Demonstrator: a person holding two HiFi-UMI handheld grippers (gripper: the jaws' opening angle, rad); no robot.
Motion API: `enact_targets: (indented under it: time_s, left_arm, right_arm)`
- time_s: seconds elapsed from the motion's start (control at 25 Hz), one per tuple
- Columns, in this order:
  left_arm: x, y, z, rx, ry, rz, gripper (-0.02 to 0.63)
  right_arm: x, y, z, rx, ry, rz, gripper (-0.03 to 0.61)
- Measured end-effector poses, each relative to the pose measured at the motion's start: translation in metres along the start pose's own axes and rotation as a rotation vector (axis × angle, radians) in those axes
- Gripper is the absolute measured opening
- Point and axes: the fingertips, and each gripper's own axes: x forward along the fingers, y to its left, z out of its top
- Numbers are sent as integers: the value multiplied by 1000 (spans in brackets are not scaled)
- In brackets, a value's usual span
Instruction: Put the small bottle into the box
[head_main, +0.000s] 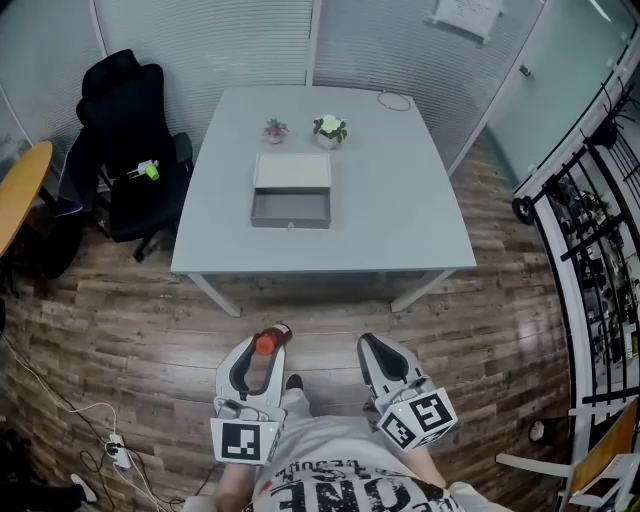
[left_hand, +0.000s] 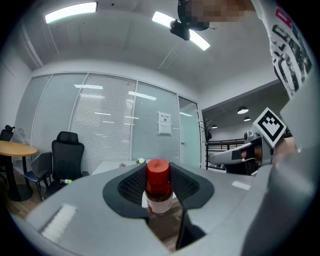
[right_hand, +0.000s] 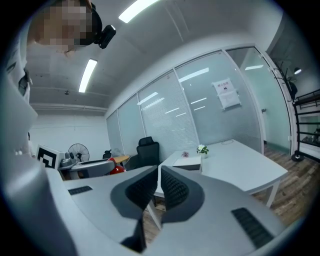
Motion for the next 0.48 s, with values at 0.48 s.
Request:
enact_targets:
  time_s: [0.48]
  left_arm:
    - [43, 57, 4, 12, -8, -62, 144]
  right_arm:
    - [55, -11, 8, 20, -19, -109, 26]
